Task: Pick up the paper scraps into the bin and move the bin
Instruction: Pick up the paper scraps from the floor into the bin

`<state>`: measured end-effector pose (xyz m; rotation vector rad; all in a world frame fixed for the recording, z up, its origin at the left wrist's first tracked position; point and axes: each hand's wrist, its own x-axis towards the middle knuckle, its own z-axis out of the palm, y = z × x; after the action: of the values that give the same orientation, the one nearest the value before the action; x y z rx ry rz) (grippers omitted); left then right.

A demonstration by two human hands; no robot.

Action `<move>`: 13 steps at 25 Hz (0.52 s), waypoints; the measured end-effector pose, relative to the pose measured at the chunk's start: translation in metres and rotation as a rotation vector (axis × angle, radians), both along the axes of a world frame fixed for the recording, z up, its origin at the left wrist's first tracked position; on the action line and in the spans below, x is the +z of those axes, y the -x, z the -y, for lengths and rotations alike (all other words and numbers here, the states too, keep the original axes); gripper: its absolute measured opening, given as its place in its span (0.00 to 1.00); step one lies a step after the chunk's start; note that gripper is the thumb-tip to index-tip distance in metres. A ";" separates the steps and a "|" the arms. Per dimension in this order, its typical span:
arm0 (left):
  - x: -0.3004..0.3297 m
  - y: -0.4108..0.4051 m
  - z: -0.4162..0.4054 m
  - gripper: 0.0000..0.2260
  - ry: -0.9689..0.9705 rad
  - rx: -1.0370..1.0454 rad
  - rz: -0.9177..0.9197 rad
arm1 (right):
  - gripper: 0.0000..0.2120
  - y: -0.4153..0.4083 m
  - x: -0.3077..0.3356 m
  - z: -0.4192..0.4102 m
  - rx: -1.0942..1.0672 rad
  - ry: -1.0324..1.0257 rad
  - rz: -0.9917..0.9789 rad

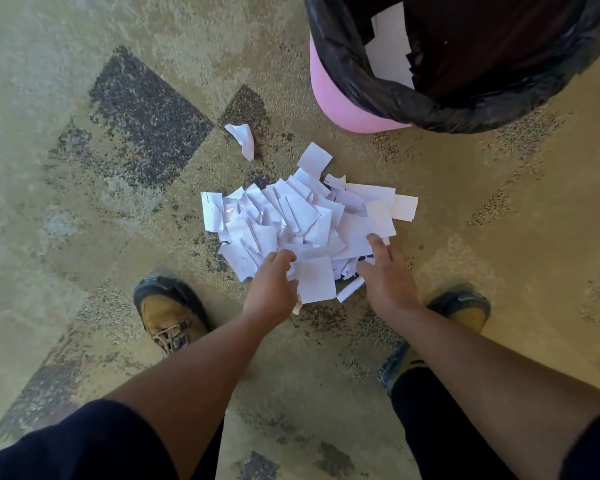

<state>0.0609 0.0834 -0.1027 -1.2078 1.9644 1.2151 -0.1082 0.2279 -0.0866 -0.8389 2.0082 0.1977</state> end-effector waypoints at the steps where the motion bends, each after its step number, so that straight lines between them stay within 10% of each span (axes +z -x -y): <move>1: 0.000 -0.002 0.000 0.16 -0.018 0.024 0.019 | 0.15 0.001 0.007 -0.003 0.018 0.018 -0.018; 5: 0.000 0.001 0.005 0.11 -0.130 0.243 0.103 | 0.12 -0.001 0.033 -0.010 -0.064 0.117 -0.057; 13: -0.006 0.013 0.020 0.06 -0.154 0.103 0.097 | 0.04 -0.010 0.035 -0.001 -0.960 0.136 0.202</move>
<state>0.0476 0.0634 -0.1090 -1.2768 1.7246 1.3074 -0.0978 0.2293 -0.0520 0.0925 2.0222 -0.5505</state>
